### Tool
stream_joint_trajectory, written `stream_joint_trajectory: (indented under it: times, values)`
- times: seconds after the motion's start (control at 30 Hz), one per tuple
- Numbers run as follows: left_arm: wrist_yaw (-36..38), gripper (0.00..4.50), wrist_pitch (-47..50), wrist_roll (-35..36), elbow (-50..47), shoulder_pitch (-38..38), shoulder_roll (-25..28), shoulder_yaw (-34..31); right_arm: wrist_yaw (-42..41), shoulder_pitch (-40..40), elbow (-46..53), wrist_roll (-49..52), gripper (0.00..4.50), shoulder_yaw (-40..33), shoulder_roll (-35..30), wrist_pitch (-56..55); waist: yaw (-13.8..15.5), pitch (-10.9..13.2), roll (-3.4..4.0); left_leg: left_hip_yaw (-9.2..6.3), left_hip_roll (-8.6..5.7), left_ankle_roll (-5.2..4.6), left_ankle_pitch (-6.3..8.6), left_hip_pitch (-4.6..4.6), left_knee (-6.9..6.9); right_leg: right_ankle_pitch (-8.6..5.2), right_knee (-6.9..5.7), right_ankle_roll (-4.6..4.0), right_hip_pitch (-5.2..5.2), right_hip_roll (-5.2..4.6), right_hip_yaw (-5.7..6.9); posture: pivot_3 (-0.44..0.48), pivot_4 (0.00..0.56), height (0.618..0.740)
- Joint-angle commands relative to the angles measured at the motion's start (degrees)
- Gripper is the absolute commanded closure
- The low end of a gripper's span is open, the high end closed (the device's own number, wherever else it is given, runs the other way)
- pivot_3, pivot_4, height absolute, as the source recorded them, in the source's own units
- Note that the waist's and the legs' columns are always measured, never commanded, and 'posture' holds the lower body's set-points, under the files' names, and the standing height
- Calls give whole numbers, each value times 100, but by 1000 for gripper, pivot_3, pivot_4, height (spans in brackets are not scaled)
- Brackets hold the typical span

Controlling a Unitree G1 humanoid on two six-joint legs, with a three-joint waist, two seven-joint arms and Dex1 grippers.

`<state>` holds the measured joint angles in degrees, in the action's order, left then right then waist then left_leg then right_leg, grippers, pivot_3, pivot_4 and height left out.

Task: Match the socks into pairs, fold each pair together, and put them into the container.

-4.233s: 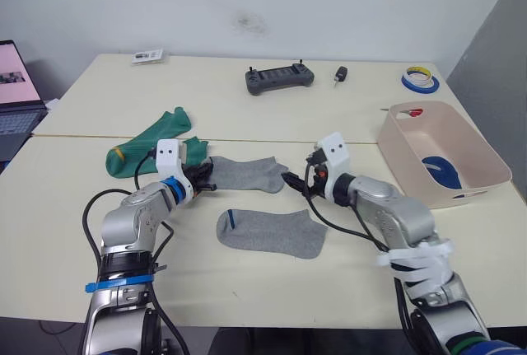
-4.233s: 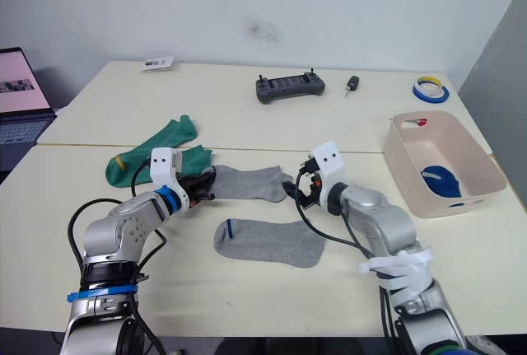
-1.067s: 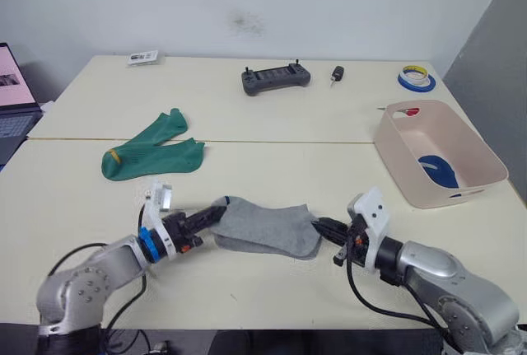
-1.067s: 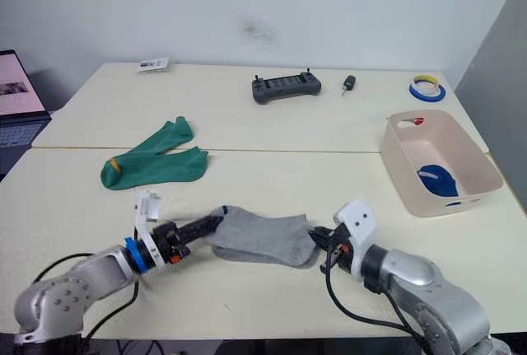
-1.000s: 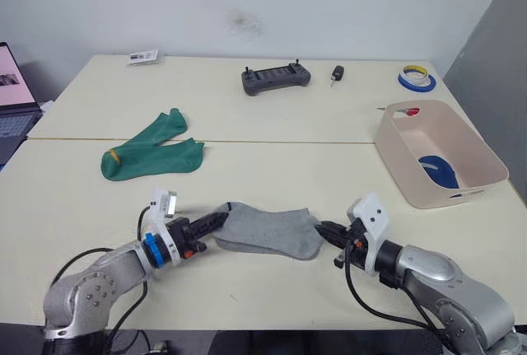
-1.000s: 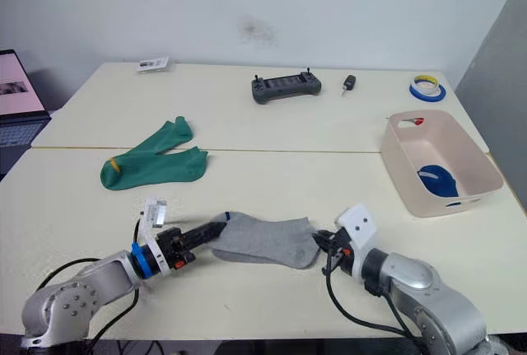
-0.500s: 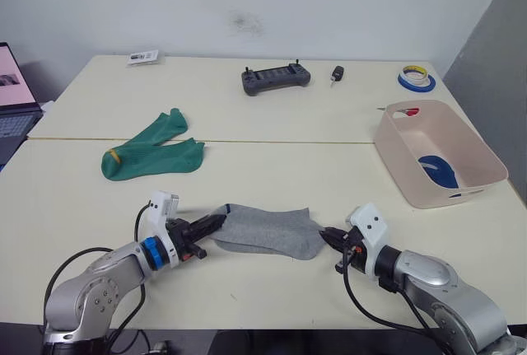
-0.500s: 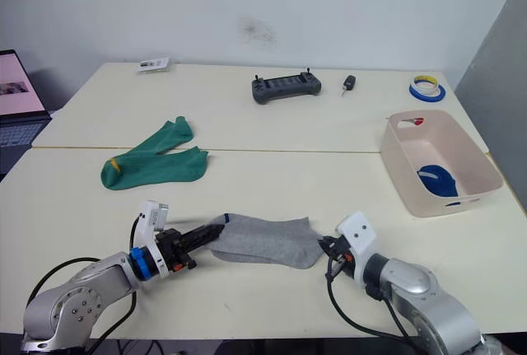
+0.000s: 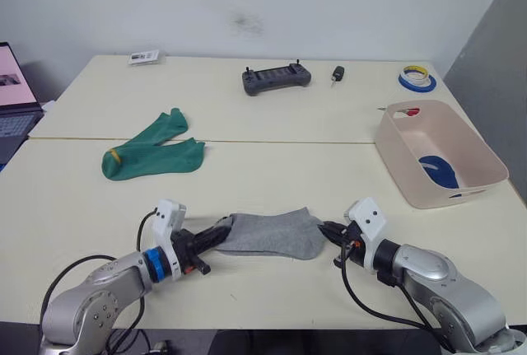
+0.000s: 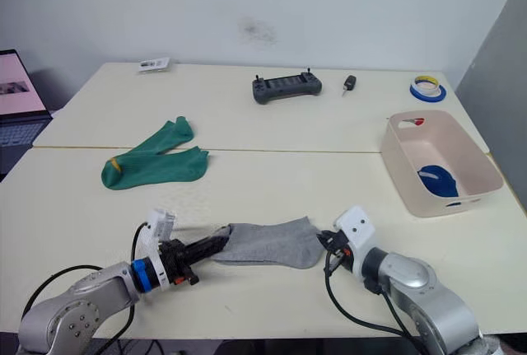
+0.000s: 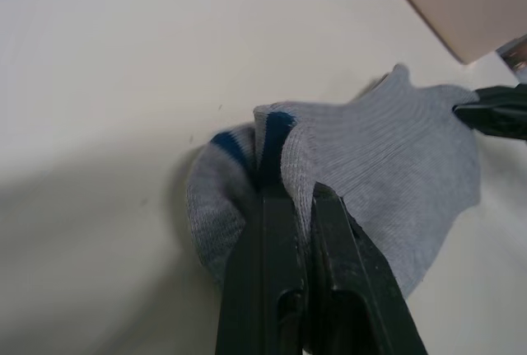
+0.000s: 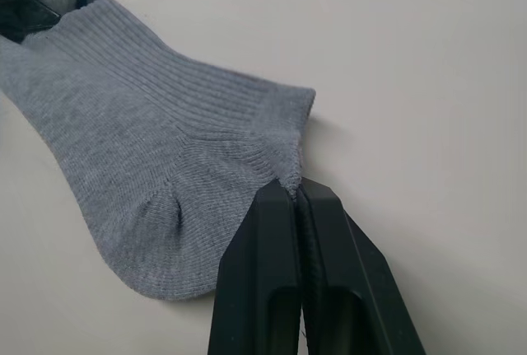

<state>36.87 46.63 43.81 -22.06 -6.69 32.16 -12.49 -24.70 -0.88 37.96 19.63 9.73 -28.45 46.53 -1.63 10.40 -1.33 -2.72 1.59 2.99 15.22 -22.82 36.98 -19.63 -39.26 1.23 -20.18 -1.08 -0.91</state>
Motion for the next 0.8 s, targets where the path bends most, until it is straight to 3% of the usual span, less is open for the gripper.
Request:
stream_joint_trajectory:
  times: [0.03, 0.2, 0.23, 0.33, 0.53, 0.63, 0.8]
  values:
    - [-80, 4488, -292, -243, 17, -3, -63, 68, 31, 95, 103, -41, 4500, 5, -8, -12, 0, 0, 0, 0, 0, 0, 0, 0, 0, 0, -1, 0, 0, 0, -1, 0, 150, 740]
    - [-81, 4488, -261, -75, 39, 0, -244, -18, 57, 118, 96, -55, 4500, 7, 20, 98, 2, -1, 0, 1, 0, 0, 0, 0, 1, 0, -1, 0, 0, 0, -1, 0, 150, 740]
    - [-74, 4286, -237, -101, 56, -23, -197, -34, 69, 117, 93, -19, 4500, -37, 56, 124, 2, -1, 0, 0, 0, 0, 0, 0, 1, 0, -1, 0, 0, 0, 0, 0, 150, 740]
    - [-15, 3578, -338, -132, 97, -114, -143, -157, 58, 120, 121, -10, 3780, -96, 44, 132, 1, 0, 0, 1, 0, 0, 0, 1, 1, 0, -3, 0, 0, 0, -1, 0, 150, 740]
    - [-28, 1735, -484, -18, -117, -387, -82, -663, -79, 102, 305, 88, 1761, -239, -43, 13, -3, -1, 0, 1, 1, -1, 0, 2, 1, 0, -6, 0, -1, 0, -1, 0, 150, 740]
    - [-43, 1696, -458, 144, -239, -375, 36, -1017, -232, 150, 422, 131, 735, -358, -143, -132, 0, -1, 0, 0, 1, -1, 0, 1, 2, 0, -6, 0, -1, 0, 0, 0, 150, 740]
    - [250, 1696, -767, 50, -409, -268, 397, -1168, -399, 330, 436, 183, 735, -410, -137, -399, 0, -1, -1, 0, -1, -1, 0, 2, 2, 0, -6, 0, 0, 0, 0, 0, 150, 740]
